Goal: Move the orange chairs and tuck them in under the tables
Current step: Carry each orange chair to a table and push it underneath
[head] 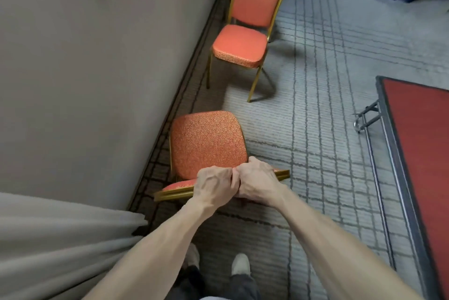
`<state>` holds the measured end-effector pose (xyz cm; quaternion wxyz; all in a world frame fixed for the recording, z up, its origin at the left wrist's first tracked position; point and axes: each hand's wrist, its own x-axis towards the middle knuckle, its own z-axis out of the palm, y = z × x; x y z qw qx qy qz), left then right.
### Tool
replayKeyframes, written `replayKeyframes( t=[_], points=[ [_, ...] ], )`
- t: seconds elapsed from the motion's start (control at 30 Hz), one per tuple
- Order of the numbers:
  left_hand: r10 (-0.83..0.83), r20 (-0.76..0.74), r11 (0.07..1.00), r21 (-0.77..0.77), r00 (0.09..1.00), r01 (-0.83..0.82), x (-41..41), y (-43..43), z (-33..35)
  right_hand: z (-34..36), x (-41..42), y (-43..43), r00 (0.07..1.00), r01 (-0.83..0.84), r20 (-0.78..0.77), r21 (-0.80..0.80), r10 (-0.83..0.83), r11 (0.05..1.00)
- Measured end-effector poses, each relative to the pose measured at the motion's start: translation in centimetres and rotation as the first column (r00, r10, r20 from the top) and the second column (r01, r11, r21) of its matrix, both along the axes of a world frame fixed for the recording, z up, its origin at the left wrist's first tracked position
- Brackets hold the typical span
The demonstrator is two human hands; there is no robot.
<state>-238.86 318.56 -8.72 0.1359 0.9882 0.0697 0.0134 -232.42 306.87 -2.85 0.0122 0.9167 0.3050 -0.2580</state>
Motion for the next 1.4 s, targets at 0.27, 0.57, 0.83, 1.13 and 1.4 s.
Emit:
replayKeyframes(
  t=[0.27,0.57,0.83,1.13,1.4],
  points=[
    [-0.182,0.085,0.979,-0.079,0.98,0.188,3.7,2.9,8.1,8.0,3.6,3.0,0.992,-0.073,-0.117,-0.177,0.053,0.981],
    [-0.157,0.197,0.987,0.019,0.968,0.157,13.2,6.3,11.4,11.0,10.1,4.3,0.969,0.236,-0.097,0.108,-0.226,0.966],
    [-0.244,0.225,0.966,-0.03,0.943,0.257,24.5,8.1,11.3,7.2,19.2,5.5,0.919,0.286,0.128,0.44,-0.374,0.851],
    [-0.032,0.158,0.998,-0.054,0.987,0.041,38.1,6.4,11.5,6.7,33.1,5.0,0.923,0.292,0.088,0.471,-0.373,0.833],
    [0.028,0.078,0.999,-0.049,0.997,-0.024,46.3,6.0,10.4,5.6,40.6,4.9,0.886,0.332,0.126,0.498,-0.446,0.801]
  ],
)
